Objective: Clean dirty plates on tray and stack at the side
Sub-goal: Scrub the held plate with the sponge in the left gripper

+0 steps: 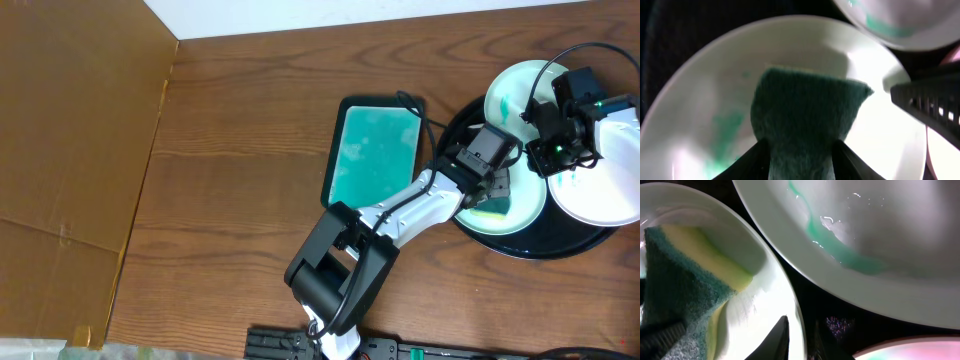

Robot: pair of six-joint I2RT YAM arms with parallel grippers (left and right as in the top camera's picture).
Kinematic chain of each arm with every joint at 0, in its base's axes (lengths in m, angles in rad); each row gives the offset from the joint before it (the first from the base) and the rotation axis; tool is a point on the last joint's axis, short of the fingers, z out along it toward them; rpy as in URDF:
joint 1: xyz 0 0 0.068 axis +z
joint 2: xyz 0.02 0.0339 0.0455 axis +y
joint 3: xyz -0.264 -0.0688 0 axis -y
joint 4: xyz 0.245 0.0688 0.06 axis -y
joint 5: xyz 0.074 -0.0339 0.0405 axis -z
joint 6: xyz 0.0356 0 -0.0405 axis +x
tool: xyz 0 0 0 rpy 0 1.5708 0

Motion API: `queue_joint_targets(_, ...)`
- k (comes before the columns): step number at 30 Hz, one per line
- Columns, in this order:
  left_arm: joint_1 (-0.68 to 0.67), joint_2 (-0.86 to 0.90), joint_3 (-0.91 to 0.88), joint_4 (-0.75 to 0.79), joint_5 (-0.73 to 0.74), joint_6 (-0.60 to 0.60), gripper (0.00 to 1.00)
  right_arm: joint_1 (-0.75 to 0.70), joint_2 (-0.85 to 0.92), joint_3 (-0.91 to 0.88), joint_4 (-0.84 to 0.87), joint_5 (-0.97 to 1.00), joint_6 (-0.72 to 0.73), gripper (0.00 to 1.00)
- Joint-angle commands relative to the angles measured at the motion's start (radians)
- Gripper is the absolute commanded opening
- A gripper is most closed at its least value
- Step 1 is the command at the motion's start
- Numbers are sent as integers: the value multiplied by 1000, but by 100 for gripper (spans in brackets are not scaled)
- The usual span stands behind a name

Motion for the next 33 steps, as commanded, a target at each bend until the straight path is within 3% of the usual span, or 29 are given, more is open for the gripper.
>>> queue_joint_targets(1,-7,19,-5,-15,106,11,42,11,10,-6,3,2,-3,15)
queue_joint_targets(13,-9,19,-5,-22,94,11,42,11,10,-6,3,2,-3,16)
queue_joint_targets(21,-9,21,-5,-42,-59,54,8,11,10,-6,3,2,-3,15)
queue_joint_targets(29,-8,20,-5,-114,-268,82,7,11,10,-6,3,2,-3,14)
queue_joint_targets(33,-6,8,-3,-117,-286,111,7,11,10,-6,3,2,-3,13)
